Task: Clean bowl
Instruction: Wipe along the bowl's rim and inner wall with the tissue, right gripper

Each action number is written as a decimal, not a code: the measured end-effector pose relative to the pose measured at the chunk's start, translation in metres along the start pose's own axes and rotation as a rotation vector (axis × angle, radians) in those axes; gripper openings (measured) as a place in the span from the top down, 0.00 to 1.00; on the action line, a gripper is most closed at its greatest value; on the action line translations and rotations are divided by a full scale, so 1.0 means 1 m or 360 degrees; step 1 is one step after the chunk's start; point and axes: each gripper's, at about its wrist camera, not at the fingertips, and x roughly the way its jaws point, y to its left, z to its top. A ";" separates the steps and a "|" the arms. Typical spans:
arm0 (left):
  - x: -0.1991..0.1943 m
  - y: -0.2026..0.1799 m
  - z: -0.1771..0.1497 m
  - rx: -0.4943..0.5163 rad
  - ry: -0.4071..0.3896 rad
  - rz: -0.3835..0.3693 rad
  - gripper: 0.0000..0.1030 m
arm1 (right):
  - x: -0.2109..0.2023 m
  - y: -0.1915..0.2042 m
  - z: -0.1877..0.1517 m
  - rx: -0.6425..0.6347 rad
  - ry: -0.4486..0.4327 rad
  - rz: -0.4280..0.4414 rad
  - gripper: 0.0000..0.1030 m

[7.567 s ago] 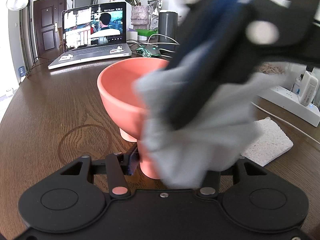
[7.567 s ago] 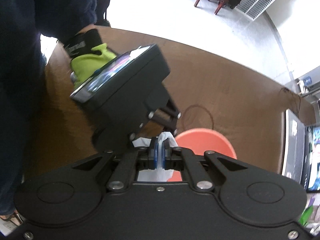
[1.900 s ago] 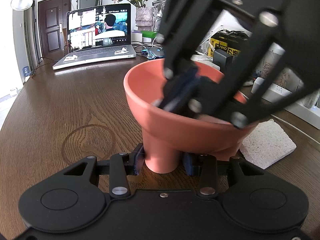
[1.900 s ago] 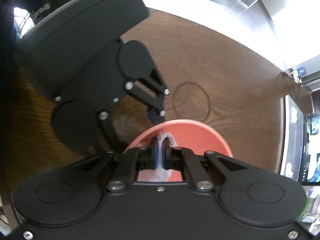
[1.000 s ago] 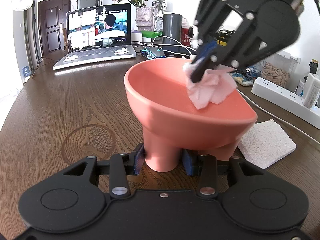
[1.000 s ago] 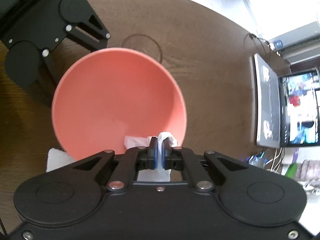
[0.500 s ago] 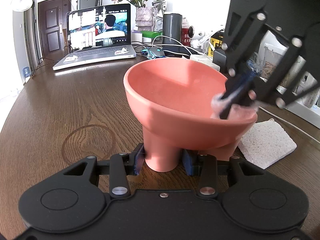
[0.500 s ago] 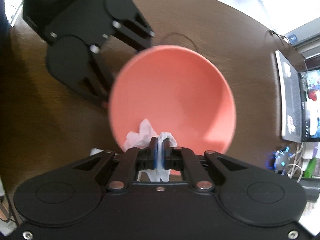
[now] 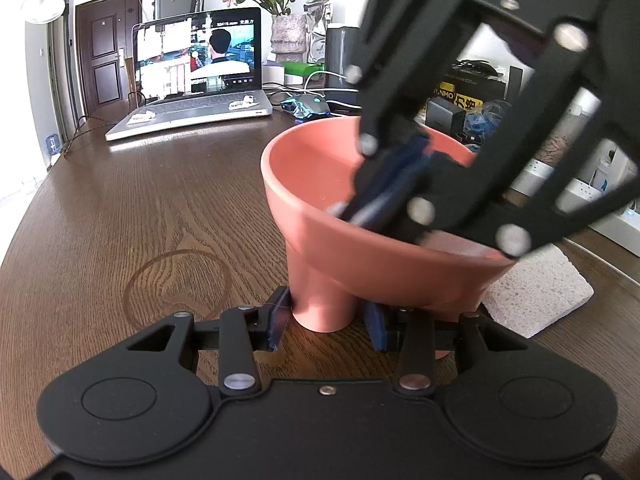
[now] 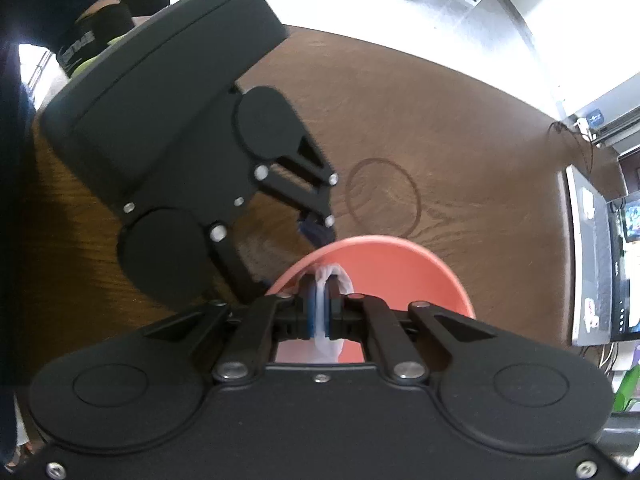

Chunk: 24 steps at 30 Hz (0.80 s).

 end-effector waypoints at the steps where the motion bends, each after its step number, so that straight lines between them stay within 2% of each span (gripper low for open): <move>1: 0.000 0.000 0.000 0.0000 0.0000 0.0000 0.61 | 0.001 -0.002 0.001 -0.0002 -0.0002 -0.0016 0.97; 11: 0.000 0.000 0.000 0.0002 0.0000 0.0001 0.61 | 0.006 -0.028 -0.006 0.0042 0.0042 -0.0155 0.97; 24: 0.000 -0.001 0.000 0.0002 0.0000 0.0001 0.61 | 0.011 -0.024 -0.036 0.0134 0.0206 -0.0155 0.97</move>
